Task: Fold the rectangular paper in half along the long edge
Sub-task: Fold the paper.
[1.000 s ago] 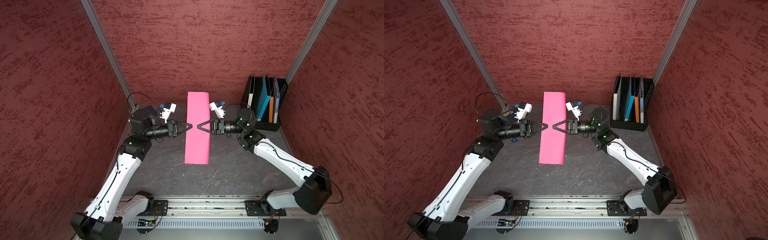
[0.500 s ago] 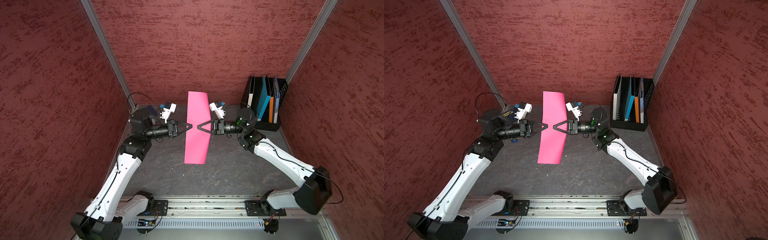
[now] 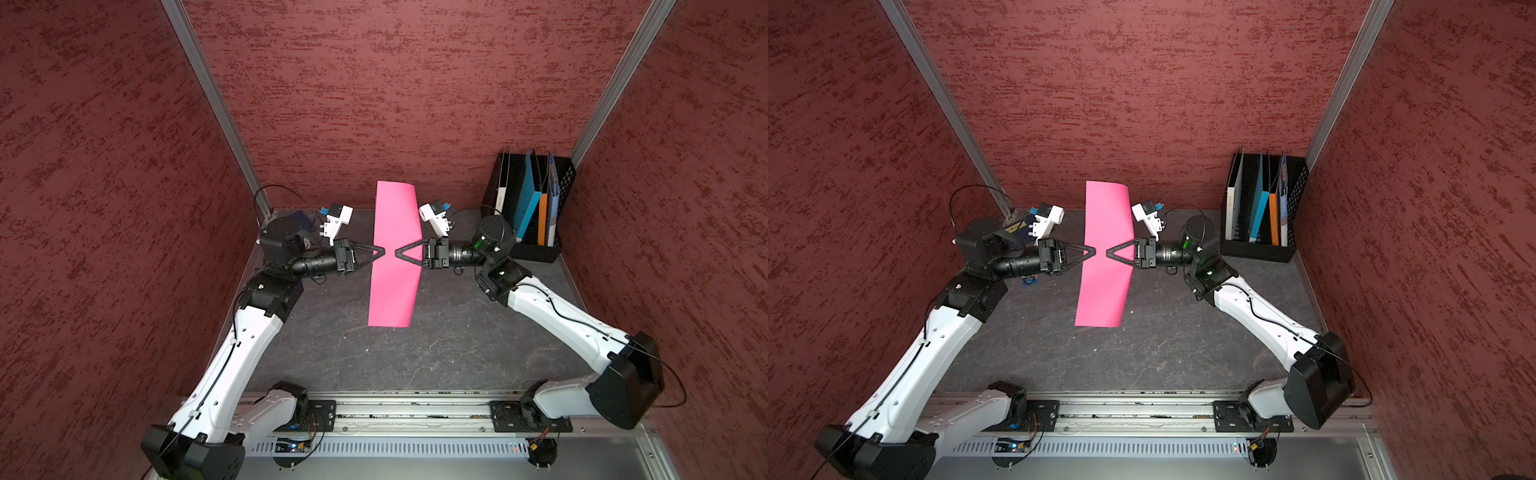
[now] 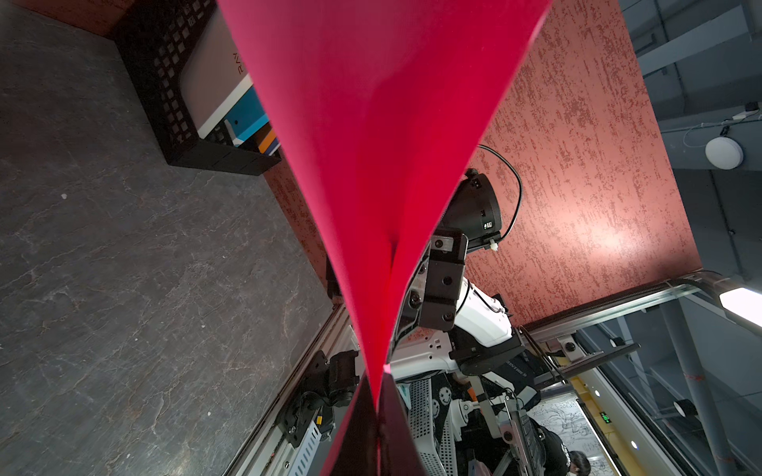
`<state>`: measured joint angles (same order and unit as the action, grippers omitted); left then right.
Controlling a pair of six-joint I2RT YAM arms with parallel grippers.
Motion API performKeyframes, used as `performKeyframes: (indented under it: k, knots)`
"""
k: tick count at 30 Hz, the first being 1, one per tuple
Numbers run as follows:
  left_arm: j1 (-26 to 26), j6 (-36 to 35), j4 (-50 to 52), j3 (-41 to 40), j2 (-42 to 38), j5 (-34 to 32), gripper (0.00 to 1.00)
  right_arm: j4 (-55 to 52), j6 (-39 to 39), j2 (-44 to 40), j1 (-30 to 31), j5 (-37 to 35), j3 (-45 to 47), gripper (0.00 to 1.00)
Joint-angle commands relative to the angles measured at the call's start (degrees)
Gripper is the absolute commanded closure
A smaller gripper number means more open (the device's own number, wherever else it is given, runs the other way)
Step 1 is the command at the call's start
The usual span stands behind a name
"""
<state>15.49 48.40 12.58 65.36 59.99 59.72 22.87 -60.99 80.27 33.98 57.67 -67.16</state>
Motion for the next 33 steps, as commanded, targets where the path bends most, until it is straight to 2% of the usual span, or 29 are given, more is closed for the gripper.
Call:
performKeyframes:
  k: [1,12,28,30,32,33]
  knots:
    - [0.9,0.1,-0.9,-0.6,0.3,0.9,0.94,2.5,-0.2,0.5,0.4,-0.1,-2.9,1.0]
    - [1.8,-0.1,-0.7,-0.7,1.1,0.9,0.92,1.7,0.6,1.8,1.3,0.3,-4.6,1.0]
    - [1.7,-0.7,0.0,0.3,1.3,0.7,0.91,-8.2,6.4,-0.2,1.4,1.4,-4.3,1.0]
    - [1.7,-0.8,0.1,0.3,1.4,0.7,0.92,-8.5,6.6,-0.4,1.4,1.3,-4.3,1.0]
    - [1.7,-0.8,0.2,0.2,1.3,0.7,1.0,-8.2,6.6,-0.4,1.5,1.4,-4.5,1.0]
    - [1.7,-0.9,0.3,0.2,1.2,0.6,1.0,-8.1,6.5,-0.5,1.4,1.4,-4.5,1.0]
